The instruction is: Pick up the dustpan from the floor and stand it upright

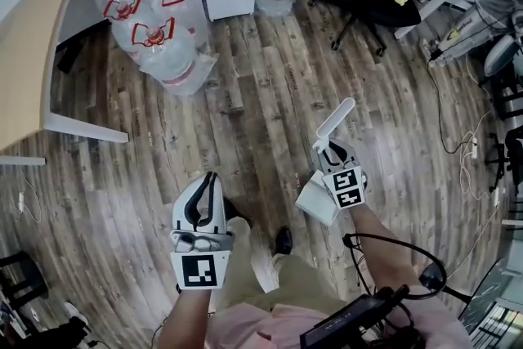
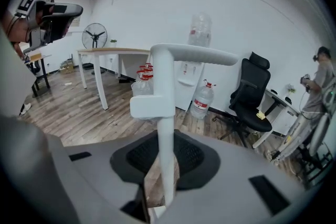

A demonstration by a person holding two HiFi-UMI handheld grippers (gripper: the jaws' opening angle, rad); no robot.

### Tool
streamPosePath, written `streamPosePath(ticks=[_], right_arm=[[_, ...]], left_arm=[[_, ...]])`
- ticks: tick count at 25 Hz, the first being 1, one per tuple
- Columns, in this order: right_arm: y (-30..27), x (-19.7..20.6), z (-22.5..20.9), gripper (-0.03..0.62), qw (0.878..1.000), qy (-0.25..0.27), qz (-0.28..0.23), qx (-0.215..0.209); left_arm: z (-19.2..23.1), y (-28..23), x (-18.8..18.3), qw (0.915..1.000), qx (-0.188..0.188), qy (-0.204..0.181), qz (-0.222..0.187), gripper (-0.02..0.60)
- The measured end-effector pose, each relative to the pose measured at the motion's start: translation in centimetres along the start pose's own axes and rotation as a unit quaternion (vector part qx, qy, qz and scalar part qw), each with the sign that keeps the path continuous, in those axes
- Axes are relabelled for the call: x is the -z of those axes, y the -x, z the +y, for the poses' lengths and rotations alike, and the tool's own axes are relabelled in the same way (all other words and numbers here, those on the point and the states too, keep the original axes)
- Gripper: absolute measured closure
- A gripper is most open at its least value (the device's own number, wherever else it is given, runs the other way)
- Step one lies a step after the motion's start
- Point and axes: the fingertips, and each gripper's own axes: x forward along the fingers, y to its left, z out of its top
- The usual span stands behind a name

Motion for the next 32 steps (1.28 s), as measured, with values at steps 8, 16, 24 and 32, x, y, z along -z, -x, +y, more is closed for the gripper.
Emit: streamPosePath(ticks=[8, 16, 24, 32], right_arm=[[6.7, 3.6, -4.1, 0.505, 0.999, -0.039, -0.022, 0.029], [12.5, 7.9, -7.0, 0.505, 0.995, -0.077, -0.036, 0.054], [18.1, 12.4, -8.2, 0.505, 0.990, -0.109, -0.041, 0.081], [21.5, 16.1, -8.2, 0.505, 0.985, -0.135, -0.033, 0.098]], left_arm=[[-7.0, 0.5, -3.5, 0.9991, 0.027, -0.029, -0.016, 0.561], [-14.4, 0.8, -4.7, 0.9946, 0.076, -0.065, -0.026, 0.561], [-19.4, 1.9, -5.7, 0.9906, 0.107, -0.083, -0.023, 0.561], [-23.3, 3.2, -6.2, 0.9847, 0.138, -0.103, -0.026, 0.561]])
